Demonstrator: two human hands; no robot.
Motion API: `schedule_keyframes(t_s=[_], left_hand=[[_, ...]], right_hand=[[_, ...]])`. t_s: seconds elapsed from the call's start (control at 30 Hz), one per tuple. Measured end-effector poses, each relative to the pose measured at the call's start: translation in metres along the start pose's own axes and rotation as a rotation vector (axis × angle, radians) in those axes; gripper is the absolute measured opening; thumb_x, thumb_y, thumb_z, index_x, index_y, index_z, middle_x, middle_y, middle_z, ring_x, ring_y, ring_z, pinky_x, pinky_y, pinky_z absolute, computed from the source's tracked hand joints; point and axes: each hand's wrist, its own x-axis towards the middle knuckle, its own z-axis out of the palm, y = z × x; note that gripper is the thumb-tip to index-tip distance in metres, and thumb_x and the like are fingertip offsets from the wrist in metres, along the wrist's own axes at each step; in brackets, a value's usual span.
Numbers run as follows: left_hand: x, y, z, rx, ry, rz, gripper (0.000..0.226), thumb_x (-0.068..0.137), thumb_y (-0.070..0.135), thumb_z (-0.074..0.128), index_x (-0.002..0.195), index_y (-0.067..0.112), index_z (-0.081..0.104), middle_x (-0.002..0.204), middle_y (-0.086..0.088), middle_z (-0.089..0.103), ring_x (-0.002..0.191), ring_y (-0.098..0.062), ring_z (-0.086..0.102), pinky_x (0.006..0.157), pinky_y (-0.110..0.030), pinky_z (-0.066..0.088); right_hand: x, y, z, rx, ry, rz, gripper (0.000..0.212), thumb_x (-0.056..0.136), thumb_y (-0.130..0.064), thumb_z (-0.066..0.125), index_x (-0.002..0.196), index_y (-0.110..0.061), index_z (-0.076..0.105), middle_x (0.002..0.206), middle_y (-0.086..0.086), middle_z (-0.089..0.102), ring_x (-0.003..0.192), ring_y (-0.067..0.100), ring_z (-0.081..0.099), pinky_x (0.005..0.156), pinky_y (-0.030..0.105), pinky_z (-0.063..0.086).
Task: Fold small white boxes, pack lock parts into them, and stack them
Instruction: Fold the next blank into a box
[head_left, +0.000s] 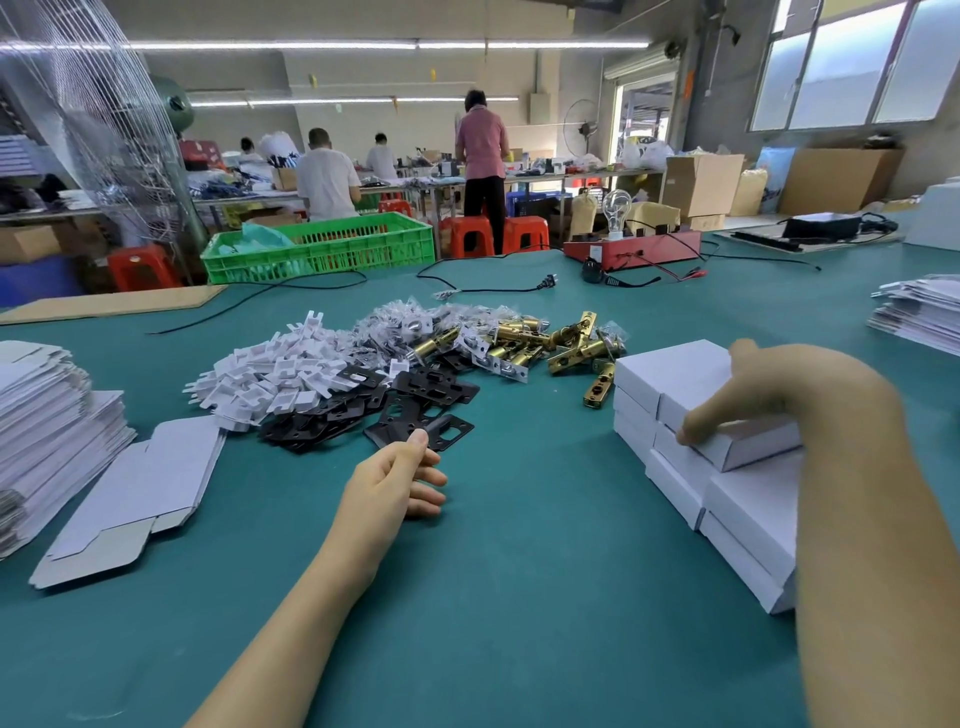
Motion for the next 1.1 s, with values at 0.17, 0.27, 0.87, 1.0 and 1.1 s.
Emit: schedule_keyframes(t_s=[0.17,0.27,0.87,1.0,1.1], left_hand=[[0.000,0.000,0.000,0.001,-0.001,0.004,0.042,0.099,0.040,0.048,0.089,0.004,0.066,0.067,-0.001,0.069,0.057,-0.013,0.064,0.054,-0.023,0.054],[0.000,0.000,-0.001,-0.002,-0.006,0.004,0.042,0.099,0.041,0.048,0.089,0.004,0.066,0.068,-0.002,0.069,0.057,-0.013,0.063,0.054,-0.023,0.054],[-0.002,-0.001,0.000,0.051,-0.029,0.032,0.017,0.099,0.021,0.056,0.087,0.013,0.064,0.071,-0.003,0.066,0.056,-0.013,0.062,0.055,-0.024,0.052],[-0.003,0.009,-0.007,0.001,-0.081,-0.047,0.013,0.099,0.020,0.056,0.094,0.012,0.064,0.080,-0.005,0.067,0.062,-0.012,0.066,0.058,-0.023,0.054],[0.004,0.020,-0.033,0.022,0.040,-0.116,0.014,0.098,0.022,0.057,0.091,0.014,0.066,0.087,-0.004,0.071,0.079,-0.017,0.070,0.065,-0.030,0.057]], right_hand=[[0.002,-0.003,-0.002,-0.033,-0.042,-0.016,0.089,0.048,-0.051,0.089,0.115,-0.002,0.055,0.088,0.011,0.052,0.089,0.037,0.052,0.091,0.048,0.050],[-0.008,-0.008,-0.006,-0.095,-0.022,-0.010,0.076,0.062,-0.060,0.079,0.111,-0.008,0.051,0.099,0.007,0.053,0.093,0.030,0.049,0.079,0.037,0.045],[-0.019,-0.136,0.161,0.421,0.340,-0.635,0.051,0.096,-0.036,0.049,0.053,-0.013,0.035,0.052,0.002,0.043,0.063,0.028,0.044,0.057,0.036,0.030],[-0.005,-0.130,0.163,0.593,0.246,-0.545,0.045,0.095,-0.032,0.048,0.068,0.003,0.056,0.065,0.015,0.064,0.070,0.031,0.060,0.068,0.036,0.047],[-0.003,-0.129,0.164,0.705,0.223,-0.522,0.043,0.095,-0.028,0.049,0.062,-0.001,0.054,0.062,0.010,0.066,0.061,0.019,0.063,0.064,0.031,0.050]])
